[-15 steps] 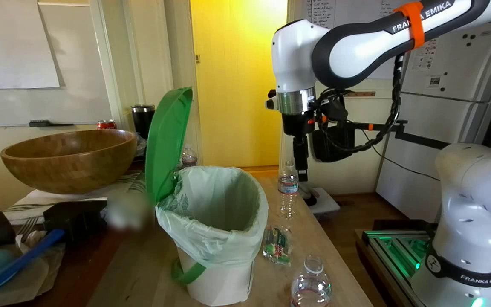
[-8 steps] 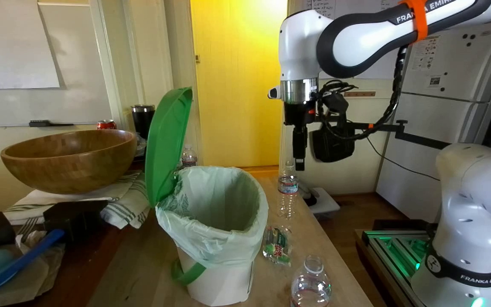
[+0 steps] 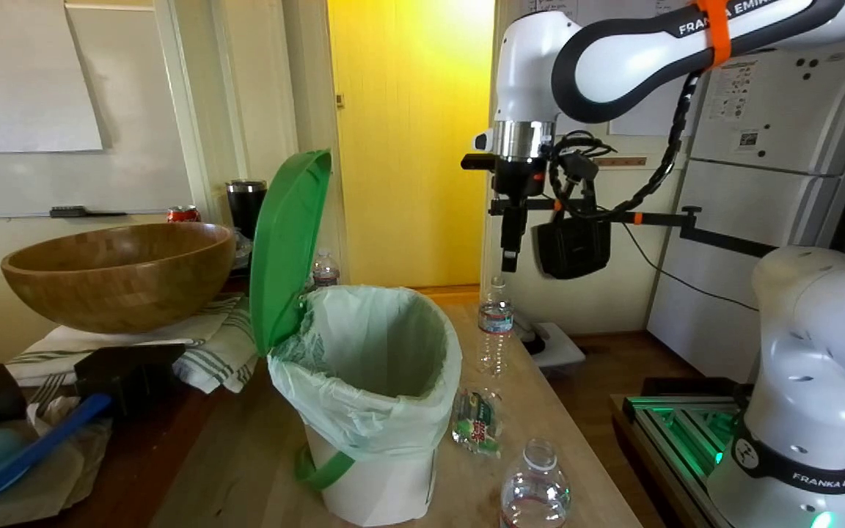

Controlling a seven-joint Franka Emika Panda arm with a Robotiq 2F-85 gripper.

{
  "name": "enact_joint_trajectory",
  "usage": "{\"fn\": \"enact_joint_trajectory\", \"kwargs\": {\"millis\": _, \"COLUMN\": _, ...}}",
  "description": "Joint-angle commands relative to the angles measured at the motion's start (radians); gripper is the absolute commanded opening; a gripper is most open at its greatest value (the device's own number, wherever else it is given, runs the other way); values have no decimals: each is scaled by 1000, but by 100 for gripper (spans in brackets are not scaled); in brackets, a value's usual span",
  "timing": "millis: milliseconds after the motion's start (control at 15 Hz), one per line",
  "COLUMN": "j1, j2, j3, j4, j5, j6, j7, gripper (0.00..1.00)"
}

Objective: Pick up the water bottle on the right and put it in the bin then close the bin.

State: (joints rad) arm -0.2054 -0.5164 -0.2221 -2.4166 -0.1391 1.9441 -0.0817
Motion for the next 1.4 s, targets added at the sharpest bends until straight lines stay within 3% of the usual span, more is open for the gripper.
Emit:
{"fn": "enact_joint_trajectory", "kwargs": {"millis": 0, "j1": -12, "j2": -3, "j3": -39, "j4": -32, "j5": 1, "j6": 54, "j7": -70, "gripper": 100}}
{"fn": "enact_joint_trajectory", "kwargs": {"millis": 933, "j1": -33, "j2": 93, "j3": -98, "j4": -78, "j5": 10, "j6": 246, "j7": -163, "gripper": 100}}
{"fn": "enact_joint_trajectory", "kwargs": {"millis": 1267, "j1": -39, "j2": 123, "j3": -96, "j4": -80, "j5": 2, "j6": 255, "j7": -164, "gripper": 100}}
{"fn": "enact_joint_trajectory", "kwargs": {"millis": 1333, "j1": -40, "j2": 125, "j3": -96, "j4": -81, "j5": 1, "j6": 254, "j7": -165, "gripper": 94}}
